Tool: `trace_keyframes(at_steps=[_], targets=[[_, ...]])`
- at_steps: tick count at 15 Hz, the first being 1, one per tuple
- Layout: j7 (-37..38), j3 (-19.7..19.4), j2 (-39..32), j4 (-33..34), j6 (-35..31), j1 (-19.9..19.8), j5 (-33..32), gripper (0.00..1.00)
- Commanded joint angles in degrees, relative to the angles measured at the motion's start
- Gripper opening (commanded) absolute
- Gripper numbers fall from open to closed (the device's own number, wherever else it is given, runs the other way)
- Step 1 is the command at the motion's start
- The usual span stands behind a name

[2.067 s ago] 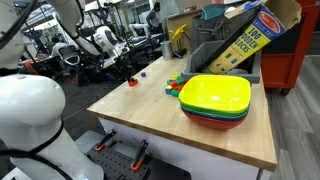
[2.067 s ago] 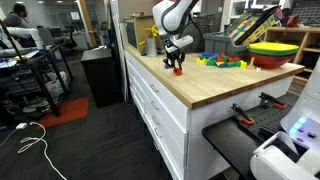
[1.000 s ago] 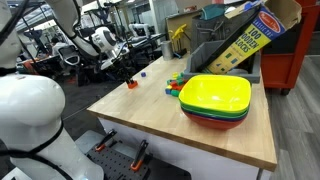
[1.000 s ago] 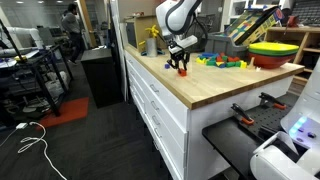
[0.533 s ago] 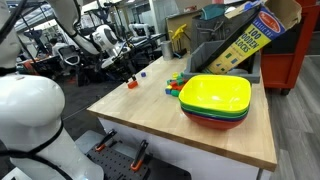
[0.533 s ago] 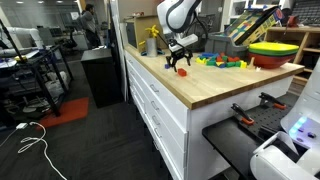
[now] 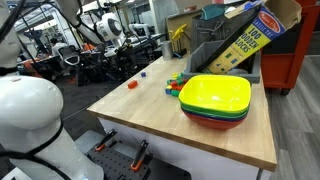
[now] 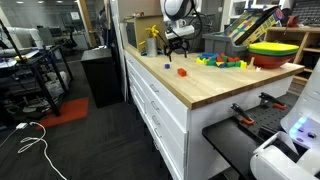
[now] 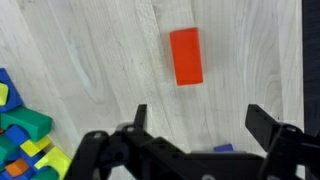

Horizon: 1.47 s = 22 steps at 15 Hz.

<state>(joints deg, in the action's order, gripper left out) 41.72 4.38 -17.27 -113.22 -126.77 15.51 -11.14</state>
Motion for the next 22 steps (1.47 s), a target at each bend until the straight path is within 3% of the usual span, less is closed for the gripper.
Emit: trace_keyframes(at_steps=[1,6,12,22], targets=[[-2.0,0.4,-0.1,3.6,2.6,-1.3,3.7,1.00],[-5.9,1.0,-0.4,5.7,1.8,-1.4,5.9,1.00],[-17.6,1.4,-2.9,8.1,0.6,-2.0,6.5,1.00],[-26.1,0.1,-13.9,21.3,0.8,-2.4,5.6,1.00]])
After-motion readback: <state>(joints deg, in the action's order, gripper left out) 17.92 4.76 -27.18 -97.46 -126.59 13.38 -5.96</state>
